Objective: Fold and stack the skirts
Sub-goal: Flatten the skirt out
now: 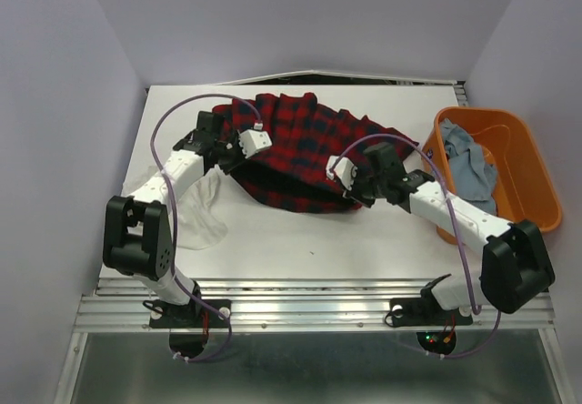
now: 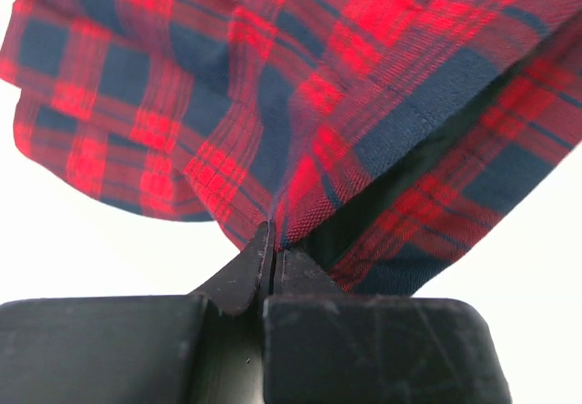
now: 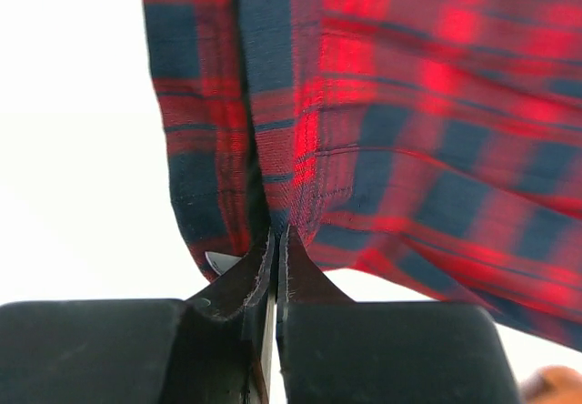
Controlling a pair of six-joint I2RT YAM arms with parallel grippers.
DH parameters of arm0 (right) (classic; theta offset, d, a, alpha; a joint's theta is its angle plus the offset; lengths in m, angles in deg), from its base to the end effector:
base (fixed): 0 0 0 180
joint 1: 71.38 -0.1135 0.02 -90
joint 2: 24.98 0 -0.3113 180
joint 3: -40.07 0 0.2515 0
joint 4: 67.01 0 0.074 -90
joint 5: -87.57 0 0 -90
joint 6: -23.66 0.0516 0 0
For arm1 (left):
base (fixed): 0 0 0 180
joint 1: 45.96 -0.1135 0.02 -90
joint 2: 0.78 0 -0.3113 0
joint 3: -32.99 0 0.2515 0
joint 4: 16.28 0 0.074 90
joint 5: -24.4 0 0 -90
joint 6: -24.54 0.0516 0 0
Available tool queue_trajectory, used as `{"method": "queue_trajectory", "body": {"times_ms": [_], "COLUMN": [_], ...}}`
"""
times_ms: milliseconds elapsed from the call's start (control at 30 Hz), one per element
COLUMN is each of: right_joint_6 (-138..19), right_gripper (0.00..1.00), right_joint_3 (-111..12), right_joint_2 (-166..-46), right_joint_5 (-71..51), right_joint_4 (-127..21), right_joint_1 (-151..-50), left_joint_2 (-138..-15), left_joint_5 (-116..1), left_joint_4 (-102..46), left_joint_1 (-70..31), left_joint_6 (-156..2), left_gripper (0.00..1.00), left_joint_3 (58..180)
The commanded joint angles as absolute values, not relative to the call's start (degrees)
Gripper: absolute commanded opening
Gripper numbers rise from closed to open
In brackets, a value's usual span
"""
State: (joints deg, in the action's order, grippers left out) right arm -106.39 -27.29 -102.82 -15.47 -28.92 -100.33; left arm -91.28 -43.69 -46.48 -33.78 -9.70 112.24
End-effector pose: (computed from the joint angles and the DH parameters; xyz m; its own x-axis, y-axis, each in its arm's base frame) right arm 0.2428 0.1476 0.2789 -0.1147 -0.7798 -0.6154 -0.8831 0.3637 -0.2963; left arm 0.3485 -0.0949 0.2950 0.0238 0.7795 -0.6259 0.7989 0.3616 0.4806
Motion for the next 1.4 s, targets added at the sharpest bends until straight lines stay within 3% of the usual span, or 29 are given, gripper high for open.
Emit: {"method": "queue_trajectory", "body": {"times_ms": [0,300,667,767,833,933,967,1000,1067,1100,1233,1367], "right_joint_6": [-110.72,-113.88,-119.33,-118.38,-117.41,-116.44,-115.22,-114.77,-113.8,-113.1,-109.15,-105.72], "right_gripper": [0.01,0.03,0.01,0.05,0.19,0.29,0.36,0.38,0.41,0.41,0.57,0.74], "right_joint_3": [-22.08,-21.02,-15.83,-16.44,-18.19,-21.26,-22.06,-23.46,-24.78,-25.4,-29.26,-35.85], "right_joint_2": [-104.34,-111.11,-111.9,-113.12,-113.57,-113.13,-112.44,-112.25,-111.9,-111.99,-111.64,-109.62], "right_joint_5": [-16.84,-20.88,-16.67,-16.4,-16.93,-19.03,-19.74,-20.0,-19.83,-18.87,-17.8,-25.17], "right_joint_4": [-27.45,-29.4,-33.0,-31.95,-30.2,-27.73,-26.51,-25.97,-24.22,-23.78,-20.63,-18.85], "right_joint_1": [-100.03,-104.68,-104.69,-104.69,-104.69,-104.69,-104.69,-104.69,-104.69,-104.69,-104.69,-104.07], "left_joint_2": [-90.08,-90.0,-81.73,-84.36,-86.04,-84.38,-83.5,-81.66,-79.81,-78.41,-77.42,-78.92], "left_joint_5": [-44.07,-47.75,-55.22,-58.56,-58.48,-54.02,-51.73,-50.75,-47.86,-44.71,-37.48,-33.0], "left_joint_4": [-49.23,-50.29,-35.62,-35.18,-36.66,-40.08,-40.97,-43.06,-45.8,-47.12,-52.92,-54.33], "left_joint_1": [-34.54,-32.78,-29.44,-28.57,-28.3,-28.12,-27.34,-26.89,-25.84,-25.14,-25.04,-26.62], "left_joint_6": [-3.87,2.99,14.24,15.31,13.2,11.45,10.22,9.34,5.58,3.9,-7.08,-15.88], "left_gripper": [0.0,0.0,0.0,0.0,0.21,0.44,0.48,0.61,0.64,0.72,0.75,0.75], "left_joint_3": [109.46,104.36,86.52,86.33,88.7,92.39,93.8,94.59,96.61,99.06,106.8,112.87]}}
